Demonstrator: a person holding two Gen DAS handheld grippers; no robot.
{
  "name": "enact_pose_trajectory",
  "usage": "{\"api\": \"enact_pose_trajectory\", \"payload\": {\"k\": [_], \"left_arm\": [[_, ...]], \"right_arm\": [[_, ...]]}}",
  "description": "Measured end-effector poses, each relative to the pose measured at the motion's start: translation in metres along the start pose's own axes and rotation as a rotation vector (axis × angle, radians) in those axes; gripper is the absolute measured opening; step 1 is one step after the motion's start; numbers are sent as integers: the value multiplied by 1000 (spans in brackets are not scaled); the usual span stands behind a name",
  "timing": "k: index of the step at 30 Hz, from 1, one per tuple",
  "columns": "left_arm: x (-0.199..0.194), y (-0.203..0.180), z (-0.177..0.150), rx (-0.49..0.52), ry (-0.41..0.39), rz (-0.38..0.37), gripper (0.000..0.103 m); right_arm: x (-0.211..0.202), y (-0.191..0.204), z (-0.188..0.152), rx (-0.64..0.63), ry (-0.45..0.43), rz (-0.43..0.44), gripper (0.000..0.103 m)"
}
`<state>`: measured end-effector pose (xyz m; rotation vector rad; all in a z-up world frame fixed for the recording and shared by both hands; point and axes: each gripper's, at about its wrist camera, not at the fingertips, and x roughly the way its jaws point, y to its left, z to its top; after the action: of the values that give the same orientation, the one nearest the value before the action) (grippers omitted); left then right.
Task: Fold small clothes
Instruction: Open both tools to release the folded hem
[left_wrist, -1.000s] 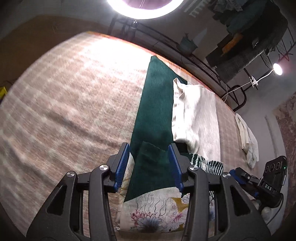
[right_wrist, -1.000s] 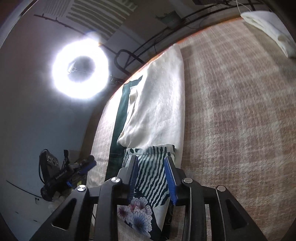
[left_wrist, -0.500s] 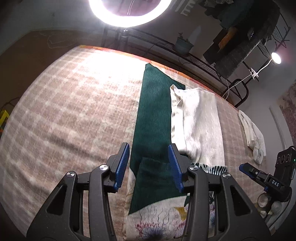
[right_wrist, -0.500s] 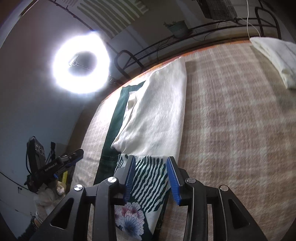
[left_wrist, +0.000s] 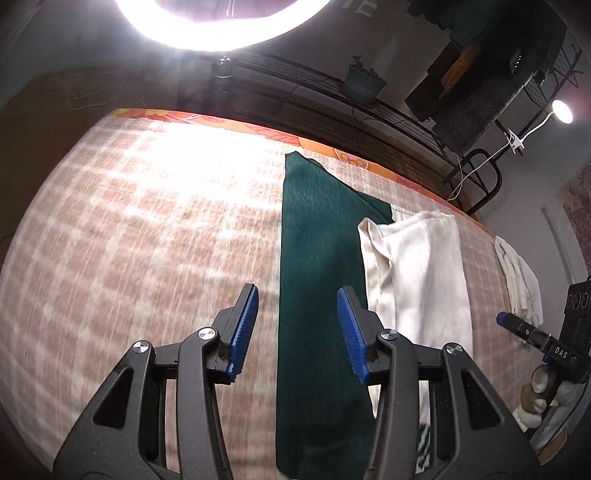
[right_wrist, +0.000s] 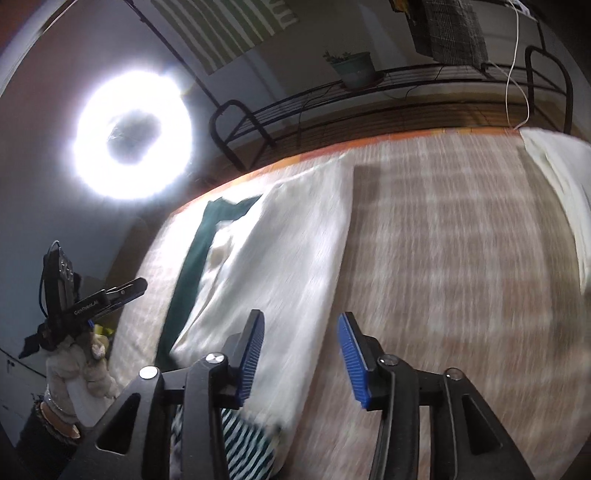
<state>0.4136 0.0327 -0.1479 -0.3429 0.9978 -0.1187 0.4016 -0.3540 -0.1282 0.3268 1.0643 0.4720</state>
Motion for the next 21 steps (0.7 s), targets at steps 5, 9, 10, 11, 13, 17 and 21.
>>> {"api": "enact_pose_trajectory", "payload": {"k": [5, 9, 10, 11, 13, 17, 21], "left_arm": [[33, 3, 29, -7, 0, 12, 45], [59, 2, 48, 10, 16, 20, 45], [66, 0, 53, 22, 16, 28, 45], [71, -2, 56, 28, 15, 33, 45], [83, -4, 64, 37, 16, 42, 45], [101, -10, 75, 35, 14, 48, 45], [109, -19, 81, 50, -15, 57, 45]], "right_arm": [[26, -13, 41, 16, -15, -16, 47], [55, -23, 64, 28, -10, -46, 47], [62, -26, 69, 27, -8, -55, 47], [69, -29, 74, 24, -5, -69, 47], [79, -32, 82, 26, -4, -79, 46], [93, -32, 99, 19, -16, -75, 46], [104, -24, 110, -14, -20, -95, 46]]}}
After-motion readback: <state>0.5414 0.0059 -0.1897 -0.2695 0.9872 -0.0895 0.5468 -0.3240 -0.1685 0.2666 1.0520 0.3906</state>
